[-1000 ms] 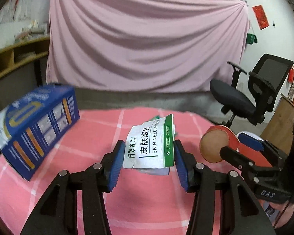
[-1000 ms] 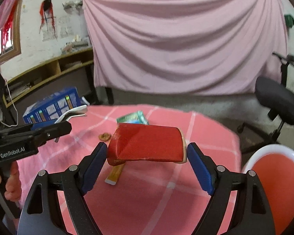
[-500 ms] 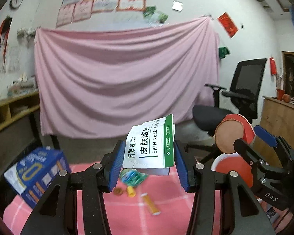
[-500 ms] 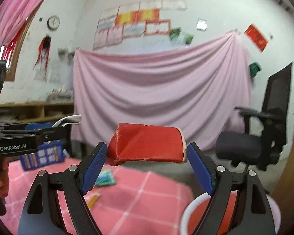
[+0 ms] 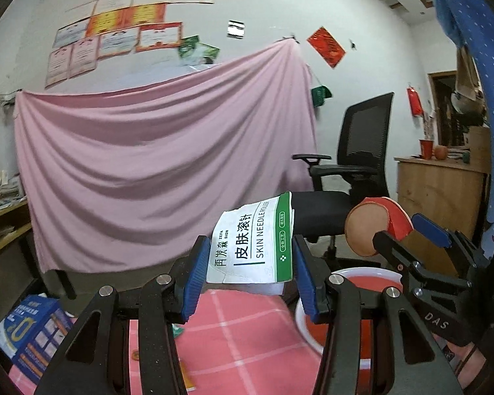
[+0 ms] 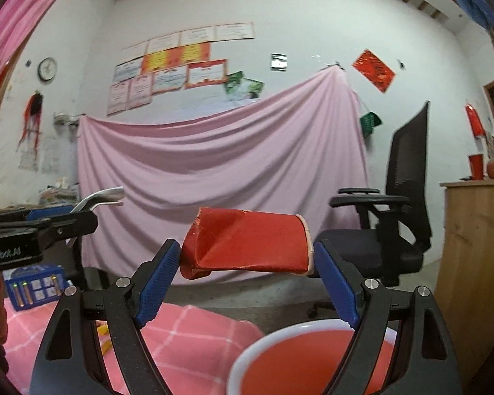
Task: Collect trash
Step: 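Carry the packet and red paddle over the bucket and open both tools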
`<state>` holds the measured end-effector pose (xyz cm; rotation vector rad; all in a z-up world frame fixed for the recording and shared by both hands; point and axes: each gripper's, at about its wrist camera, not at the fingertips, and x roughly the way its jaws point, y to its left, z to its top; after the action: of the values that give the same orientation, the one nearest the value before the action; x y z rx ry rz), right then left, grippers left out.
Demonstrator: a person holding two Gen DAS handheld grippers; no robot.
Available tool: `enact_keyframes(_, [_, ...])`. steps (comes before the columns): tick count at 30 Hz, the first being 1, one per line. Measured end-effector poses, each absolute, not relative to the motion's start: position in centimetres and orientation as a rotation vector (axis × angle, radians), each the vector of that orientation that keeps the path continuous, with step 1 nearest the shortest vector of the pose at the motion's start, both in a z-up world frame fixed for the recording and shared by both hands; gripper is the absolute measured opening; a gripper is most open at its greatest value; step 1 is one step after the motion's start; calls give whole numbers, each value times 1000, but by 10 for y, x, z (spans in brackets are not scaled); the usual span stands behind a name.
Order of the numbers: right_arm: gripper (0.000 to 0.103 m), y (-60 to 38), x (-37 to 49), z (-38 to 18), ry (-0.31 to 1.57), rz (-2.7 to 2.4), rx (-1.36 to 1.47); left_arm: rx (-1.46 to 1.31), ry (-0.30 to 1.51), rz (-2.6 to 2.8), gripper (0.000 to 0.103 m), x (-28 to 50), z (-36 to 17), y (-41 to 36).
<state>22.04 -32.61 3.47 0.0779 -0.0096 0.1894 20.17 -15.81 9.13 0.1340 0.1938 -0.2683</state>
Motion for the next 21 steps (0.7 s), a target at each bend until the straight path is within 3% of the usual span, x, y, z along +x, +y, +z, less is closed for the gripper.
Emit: enact_keyframes(21, [83, -402, 242, 6, 215, 72, 214, 150, 379, -416, 44, 252, 47, -242])
